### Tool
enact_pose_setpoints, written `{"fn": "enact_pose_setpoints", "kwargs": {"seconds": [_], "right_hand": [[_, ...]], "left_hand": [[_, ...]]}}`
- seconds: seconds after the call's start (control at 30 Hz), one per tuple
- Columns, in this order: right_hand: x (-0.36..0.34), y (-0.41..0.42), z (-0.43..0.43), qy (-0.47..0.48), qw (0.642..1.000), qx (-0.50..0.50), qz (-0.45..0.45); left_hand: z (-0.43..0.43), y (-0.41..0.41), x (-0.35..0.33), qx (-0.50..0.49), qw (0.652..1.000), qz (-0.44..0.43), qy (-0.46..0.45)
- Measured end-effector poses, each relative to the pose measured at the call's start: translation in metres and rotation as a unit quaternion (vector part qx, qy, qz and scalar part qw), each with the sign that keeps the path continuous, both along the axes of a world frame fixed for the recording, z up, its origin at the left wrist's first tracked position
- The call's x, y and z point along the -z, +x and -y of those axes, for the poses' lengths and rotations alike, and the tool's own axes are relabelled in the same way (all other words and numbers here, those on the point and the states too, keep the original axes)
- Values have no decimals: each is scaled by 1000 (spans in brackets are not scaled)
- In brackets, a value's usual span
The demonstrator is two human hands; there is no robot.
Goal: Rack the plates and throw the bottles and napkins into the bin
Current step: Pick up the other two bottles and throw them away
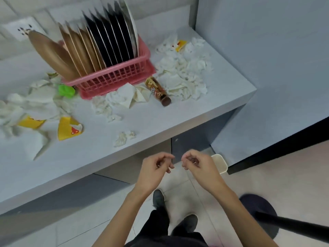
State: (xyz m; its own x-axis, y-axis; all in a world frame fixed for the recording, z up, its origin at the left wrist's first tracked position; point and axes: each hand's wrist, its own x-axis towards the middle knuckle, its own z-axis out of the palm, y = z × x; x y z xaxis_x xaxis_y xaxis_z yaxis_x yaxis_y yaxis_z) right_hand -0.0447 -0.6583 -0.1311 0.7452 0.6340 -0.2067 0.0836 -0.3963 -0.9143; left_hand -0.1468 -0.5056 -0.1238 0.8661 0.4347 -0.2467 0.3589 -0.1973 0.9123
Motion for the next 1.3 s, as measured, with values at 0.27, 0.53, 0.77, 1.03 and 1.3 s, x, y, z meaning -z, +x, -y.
{"fn": "enact_pose_setpoints", "kwargs": {"seconds": [0.27,0.53,0.77,1.03,1.3], "right_hand": [[-22,8,-68,4,999,-43,20],[-35,70,-157,-48,990,34,126],[-40,137,-229,-136,962,52,232],[-27,170,-269,-324,907,28,268],[-8,184,-275,-372,877,-11,302]], "left_hand": [[-55,-23,-18,-64,998,12,-20],[-137,-18,-21,-85,995,44,1],[-197,7,-20,-63,996,50,48],[-225,26,-15,-19,993,21,117],[-227,38,-11,-37,993,-1,110]]}}
